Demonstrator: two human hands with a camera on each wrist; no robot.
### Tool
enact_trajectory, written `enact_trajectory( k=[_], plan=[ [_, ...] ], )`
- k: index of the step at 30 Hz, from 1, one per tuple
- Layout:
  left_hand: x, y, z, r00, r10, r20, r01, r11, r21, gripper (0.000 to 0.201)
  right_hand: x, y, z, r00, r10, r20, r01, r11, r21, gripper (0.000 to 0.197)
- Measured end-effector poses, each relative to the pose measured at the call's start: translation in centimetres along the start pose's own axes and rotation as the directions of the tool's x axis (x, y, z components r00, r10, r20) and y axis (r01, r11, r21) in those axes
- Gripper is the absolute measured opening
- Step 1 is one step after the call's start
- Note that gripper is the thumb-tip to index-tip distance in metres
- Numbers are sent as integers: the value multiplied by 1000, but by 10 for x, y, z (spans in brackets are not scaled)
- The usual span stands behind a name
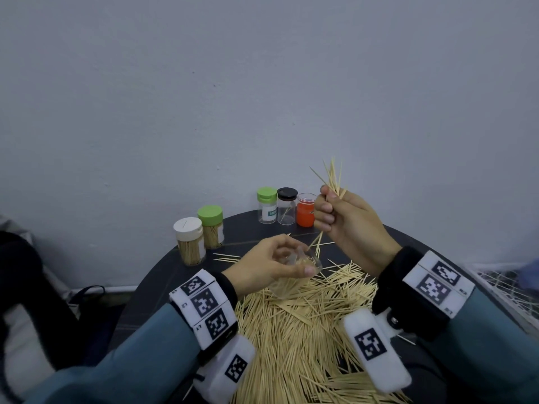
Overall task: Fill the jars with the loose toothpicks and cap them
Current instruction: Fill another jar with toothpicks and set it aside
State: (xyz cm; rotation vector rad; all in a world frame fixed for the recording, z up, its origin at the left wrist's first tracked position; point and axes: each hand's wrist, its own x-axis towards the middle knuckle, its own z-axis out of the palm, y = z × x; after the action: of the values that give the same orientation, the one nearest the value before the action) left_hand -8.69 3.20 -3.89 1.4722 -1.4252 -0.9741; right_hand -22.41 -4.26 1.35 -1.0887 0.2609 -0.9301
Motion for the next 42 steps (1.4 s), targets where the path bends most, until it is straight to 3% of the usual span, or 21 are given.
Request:
enact_trajectory(
  k=[7, 13, 16, 24, 30, 36, 42],
  plan=[
    [-1, 5, 0, 1000, 29, -2, -29, 997, -65, 43, -5, 23, -5, 998, 11, -59, -16, 996, -88, 29],
    [-1, 8, -1, 998, 57, -23, -60, 976, -208, 47, -13, 35, -10, 994, -86, -62, 58, 930, -362, 25],
    [-3, 10, -3, 997, 74, -29, -79, 963, -259, 41, -17, 39, -9, 1000, -12, -28, 0, 923, -386, 33],
    [-4, 9, -5, 997, 76, -24, -80, 962, -261, 48, -17, 51, -12, 993, 96, -68, -116, 892, -436, 22],
    [-4, 9, -4, 997, 74, -20, -76, 967, -244, 54, -17, 52, -14, 997, 45, -62, -69, 874, -480, 33],
    [-2, 6, -5, 998, 57, -37, -64, 973, -222, 59, -15, 52, -18, 999, 11, -36, -27, 884, -467, 30],
    [-2, 5, -6, 998, 52, -40, -59, 975, -213, 36, -11, 40, -20, 1000, -10, 26, 20, 910, -415, 25]
  ],
)
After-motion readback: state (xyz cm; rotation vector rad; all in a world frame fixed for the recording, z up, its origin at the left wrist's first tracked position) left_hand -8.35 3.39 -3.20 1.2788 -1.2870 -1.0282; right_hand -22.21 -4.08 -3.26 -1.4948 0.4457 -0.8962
